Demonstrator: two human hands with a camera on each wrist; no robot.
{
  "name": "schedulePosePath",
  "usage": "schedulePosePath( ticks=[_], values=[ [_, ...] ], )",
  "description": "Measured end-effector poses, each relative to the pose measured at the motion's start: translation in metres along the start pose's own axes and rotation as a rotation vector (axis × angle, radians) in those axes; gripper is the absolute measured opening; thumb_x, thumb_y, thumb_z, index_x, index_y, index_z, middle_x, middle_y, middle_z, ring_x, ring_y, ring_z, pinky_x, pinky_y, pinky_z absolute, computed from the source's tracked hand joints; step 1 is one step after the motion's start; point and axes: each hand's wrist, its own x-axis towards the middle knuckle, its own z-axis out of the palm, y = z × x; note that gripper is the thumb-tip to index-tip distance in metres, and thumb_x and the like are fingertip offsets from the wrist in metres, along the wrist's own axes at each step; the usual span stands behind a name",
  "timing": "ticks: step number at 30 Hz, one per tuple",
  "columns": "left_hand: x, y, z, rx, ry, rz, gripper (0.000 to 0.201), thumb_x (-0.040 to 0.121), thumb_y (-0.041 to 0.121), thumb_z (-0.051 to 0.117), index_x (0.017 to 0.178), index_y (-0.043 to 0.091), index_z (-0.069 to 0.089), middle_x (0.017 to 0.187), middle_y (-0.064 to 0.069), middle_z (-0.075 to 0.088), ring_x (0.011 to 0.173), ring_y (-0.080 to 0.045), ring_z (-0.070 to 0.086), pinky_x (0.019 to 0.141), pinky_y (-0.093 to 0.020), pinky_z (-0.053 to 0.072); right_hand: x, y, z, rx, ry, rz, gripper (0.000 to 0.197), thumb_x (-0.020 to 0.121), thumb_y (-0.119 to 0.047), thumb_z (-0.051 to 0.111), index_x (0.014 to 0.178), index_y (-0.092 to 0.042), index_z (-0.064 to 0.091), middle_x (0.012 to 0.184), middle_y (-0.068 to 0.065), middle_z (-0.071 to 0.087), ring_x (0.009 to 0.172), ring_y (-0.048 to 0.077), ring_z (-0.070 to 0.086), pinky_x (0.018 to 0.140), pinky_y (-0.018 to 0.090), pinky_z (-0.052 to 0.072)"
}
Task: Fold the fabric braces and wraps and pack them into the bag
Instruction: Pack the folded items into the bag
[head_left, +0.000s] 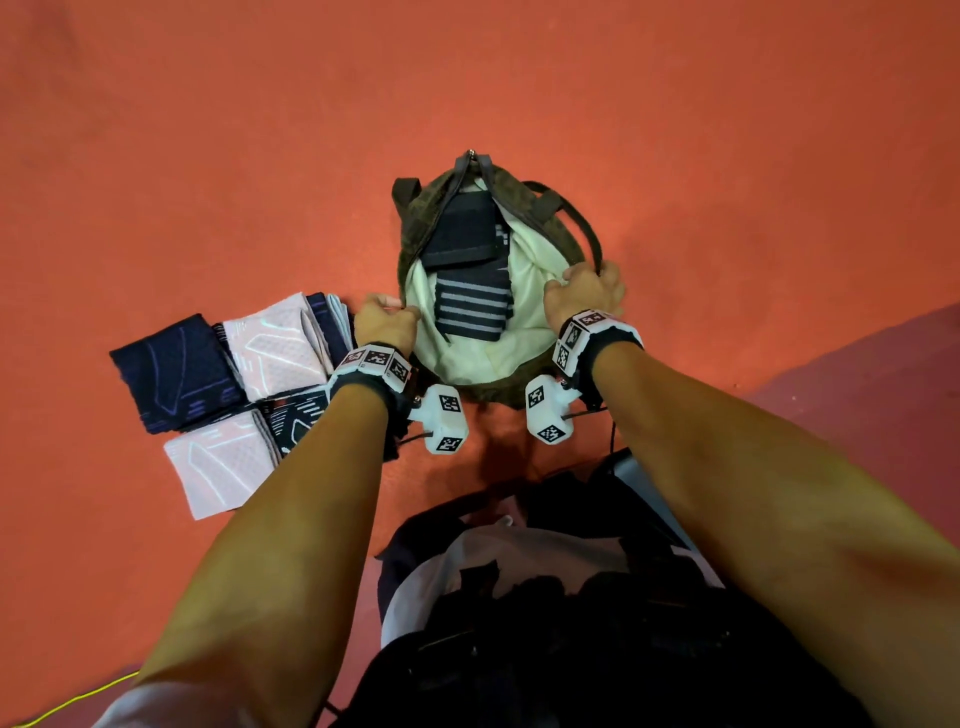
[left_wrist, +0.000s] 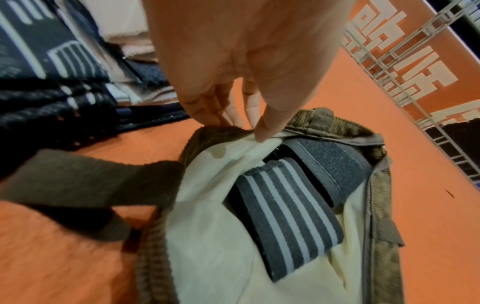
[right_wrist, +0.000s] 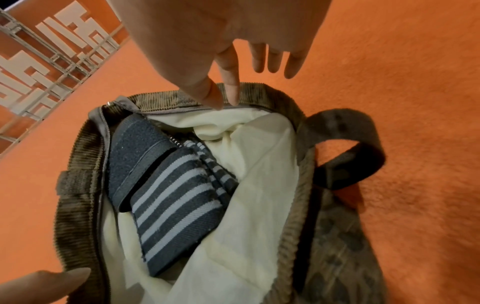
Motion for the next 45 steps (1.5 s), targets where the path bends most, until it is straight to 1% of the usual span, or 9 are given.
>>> schedulePosePath(
  ticks=[3, 5, 7, 12, 17, 23, 28, 33, 45],
  values=[
    [-0.003, 0.002, -0.004, 0.05, 0.008, 0.005, 0.02, 0.083, 0.012, 0.067, 0.082, 0.022, 0.05, 0.079, -0.005, 0.065, 0.071, -0.021, 0.065, 0.07, -0.031, 0.055, 0.002, 0.002, -0.003, -0.014, -0.058, -0.002, 0.04, 0.094, -0.027, 0.054, 0.127, -0.005, 0.057, 0.145, 0.011, 0.044, 0.131, 0.034, 0.043, 0.109, 0.048, 0.038],
    [-0.003, 0.002, -0.007, 0.02, -0.054, 0.019, 0.021, 0.085, 0.008, 0.067, 0.08, 0.022, 0.052, 0.073, -0.004, 0.061, 0.072, -0.023, 0.063, 0.071, -0.035, 0.056, -0.002, 0.001, -0.004, 0.022, -0.036, -0.023, 0.039, 0.094, -0.023, 0.054, 0.128, -0.005, 0.056, 0.137, 0.012, 0.05, 0.126, 0.034, 0.048, 0.105, 0.046, 0.042],
    [-0.005, 0.003, -0.01, -0.019, -0.096, 0.058, 0.025, 0.085, 0.004, 0.066, 0.078, 0.023, 0.052, 0.068, -0.002, 0.058, 0.07, -0.022, 0.061, 0.076, -0.041, 0.056, -0.009, -0.003, -0.005, 0.054, -0.013, -0.058, 0.04, 0.093, -0.016, 0.055, 0.131, -0.005, 0.054, 0.139, 0.012, 0.05, 0.126, 0.034, 0.049, 0.105, 0.042, 0.042],
    [-0.025, 0.015, -0.02, -0.067, -0.147, 0.173, 0.03, 0.088, -0.006, 0.055, 0.077, 0.021, 0.046, 0.063, 0.001, 0.047, 0.056, -0.013, 0.048, 0.058, -0.027, 0.046, -0.033, -0.016, -0.018, 0.168, 0.024, -0.216, 0.046, 0.086, 0.002, 0.055, 0.13, -0.01, 0.059, 0.136, 0.009, 0.053, 0.121, 0.027, 0.055, 0.102, 0.031, 0.043],
    [-0.04, 0.036, -0.038, -0.068, -0.172, 0.256, 0.029, 0.088, -0.006, 0.052, 0.077, 0.019, 0.044, 0.06, -0.001, 0.047, 0.046, -0.01, 0.049, 0.046, -0.021, 0.043, -0.057, -0.03, -0.038, 0.192, 0.095, -0.352, 0.04, 0.088, -0.002, 0.056, 0.124, -0.017, 0.066, 0.123, 0.002, 0.06, 0.111, 0.024, 0.059, 0.092, 0.025, 0.042],
    [-0.047, 0.055, -0.059, -0.023, -0.177, 0.325, 0.025, 0.093, 0.003, 0.051, 0.076, 0.02, 0.043, 0.068, -0.004, 0.05, 0.052, -0.013, 0.05, 0.047, -0.021, 0.046, -0.082, -0.037, -0.066, 0.129, 0.152, -0.381, 0.048, 0.088, 0.001, 0.048, 0.125, -0.024, 0.067, 0.13, 0.004, 0.06, 0.113, 0.031, 0.06, 0.094, 0.036, 0.051],
    [-0.056, 0.071, -0.069, -0.106, -0.154, 0.37, 0.028, 0.094, 0.002, 0.046, 0.074, 0.021, 0.042, 0.065, -0.004, 0.047, 0.049, -0.014, 0.047, 0.042, -0.019, 0.044, -0.092, -0.032, -0.082, 0.129, 0.21, -0.313, 0.055, 0.086, 0.002, 0.048, 0.133, -0.024, 0.061, 0.131, 0.003, 0.06, 0.115, 0.03, 0.061, 0.091, 0.034, 0.052],
    [-0.067, 0.079, -0.077, -0.16, -0.167, 0.417, 0.026, 0.093, 0.001, 0.045, 0.075, 0.02, 0.043, 0.063, -0.004, 0.046, 0.045, -0.013, 0.045, 0.043, -0.023, 0.042, -0.106, -0.05, -0.096, 0.168, 0.261, -0.392, 0.046, 0.089, -0.001, 0.049, 0.127, -0.021, 0.067, 0.134, 0.002, 0.058, 0.118, 0.029, 0.059, 0.093, 0.035, 0.051],
    [-0.096, 0.11, -0.094, -0.274, -0.223, 0.492, 0.025, 0.089, 0.001, 0.045, 0.073, 0.02, 0.044, 0.058, 0.0, 0.048, 0.042, -0.01, 0.044, 0.046, -0.024, 0.039, -0.129, -0.088, -0.12, 0.217, 0.323, -0.435, 0.054, 0.084, -0.001, 0.049, 0.133, -0.02, 0.063, 0.133, -0.003, 0.057, 0.12, 0.024, 0.057, 0.095, 0.03, 0.048]
  ],
)
